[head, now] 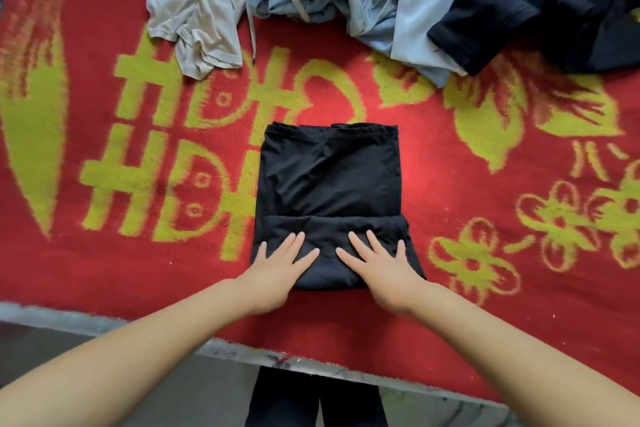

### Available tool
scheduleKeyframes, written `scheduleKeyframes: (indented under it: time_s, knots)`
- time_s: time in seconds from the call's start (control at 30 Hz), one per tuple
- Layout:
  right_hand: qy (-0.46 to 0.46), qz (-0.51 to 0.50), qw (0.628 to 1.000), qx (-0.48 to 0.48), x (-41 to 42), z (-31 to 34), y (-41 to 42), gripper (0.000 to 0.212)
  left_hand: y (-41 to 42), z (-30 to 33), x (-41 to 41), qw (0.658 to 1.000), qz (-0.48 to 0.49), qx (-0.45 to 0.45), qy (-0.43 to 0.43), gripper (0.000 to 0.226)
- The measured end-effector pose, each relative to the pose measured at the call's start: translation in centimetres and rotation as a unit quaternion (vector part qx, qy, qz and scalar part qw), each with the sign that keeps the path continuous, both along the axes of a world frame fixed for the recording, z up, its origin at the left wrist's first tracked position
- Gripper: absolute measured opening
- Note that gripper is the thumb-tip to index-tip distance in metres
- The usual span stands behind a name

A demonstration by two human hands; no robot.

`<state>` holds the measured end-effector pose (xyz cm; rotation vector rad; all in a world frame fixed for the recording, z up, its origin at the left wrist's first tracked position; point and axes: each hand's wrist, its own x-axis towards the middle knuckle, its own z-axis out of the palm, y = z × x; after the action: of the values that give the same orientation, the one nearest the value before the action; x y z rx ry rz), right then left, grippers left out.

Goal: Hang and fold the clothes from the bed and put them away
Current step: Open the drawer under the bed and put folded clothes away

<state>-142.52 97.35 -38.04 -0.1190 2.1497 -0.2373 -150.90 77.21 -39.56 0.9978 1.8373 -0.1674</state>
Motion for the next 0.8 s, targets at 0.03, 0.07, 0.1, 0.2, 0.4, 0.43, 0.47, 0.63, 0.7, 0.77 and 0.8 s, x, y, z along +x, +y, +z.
scheduleKeyframes:
  time_s: [0.03,0.07,0.1,0.2,0.4,0.43,0.47,0.63,0.7,0.77,0.8]
  knots:
    - [-0.046,-0.006,0.998,-0.048,-1.2,1.3,0.7,0.085,0.3,1.2,-1.3,0.997,0.023,-0.014,-0.079,0.086]
    - [-0.082,-0.013,0.991,-0.106,-2.7,2.4,1.7,0.082,0.7,2.3,-3.1,0.988,0.049,-0.020,-0.148,0.081]
    - [-0.113,-0.032,0.982,-0.149,-4.5,3.6,2.7,0.075,1.3,3.4,-5.2,0.977,0.083,-0.023,-0.193,0.075]
    - [-0.062,-0.099,0.980,-0.158,-10.5,4.5,6.4,0.051,3.1,4.8,-12.1,0.962,0.186,-0.014,-0.200,0.042]
    - [0.210,-0.352,0.912,-0.020,-15.6,-0.2,8.4,0.041,6.1,0.9,-18.1,0.919,0.368,0.076,0.124,0.034]
    - [0.273,-0.363,0.891,0.008,-15.4,-0.7,7.7,0.042,6.5,0.3,-17.3,0.905,0.349,0.106,0.220,0.039]
    - [0.335,-0.352,0.874,0.030,-14.8,-1.2,6.7,0.044,6.7,-0.1,-16.0,0.890,0.313,0.146,0.297,0.045]
    - [0.376,-0.146,0.913,0.060,-10.5,-4.2,-0.2,0.054,7.6,-3.1,-7.6,0.903,0.162,0.202,0.343,0.058]
    - [0.347,-0.124,0.927,0.070,-9.2,-5.8,0.5,0.055,6.1,-5.0,-7.0,0.914,0.166,0.181,0.323,0.058]
    - [0.333,-0.136,0.929,0.088,-9.1,-6.8,2.6,0.055,4.2,-6.6,-8.1,0.917,0.157,0.180,0.319,0.057]
    - [0.315,-0.150,0.932,0.101,-9.0,-6.9,3.8,0.055,3.2,-7.0,-8.8,0.921,0.155,0.171,0.312,0.057]
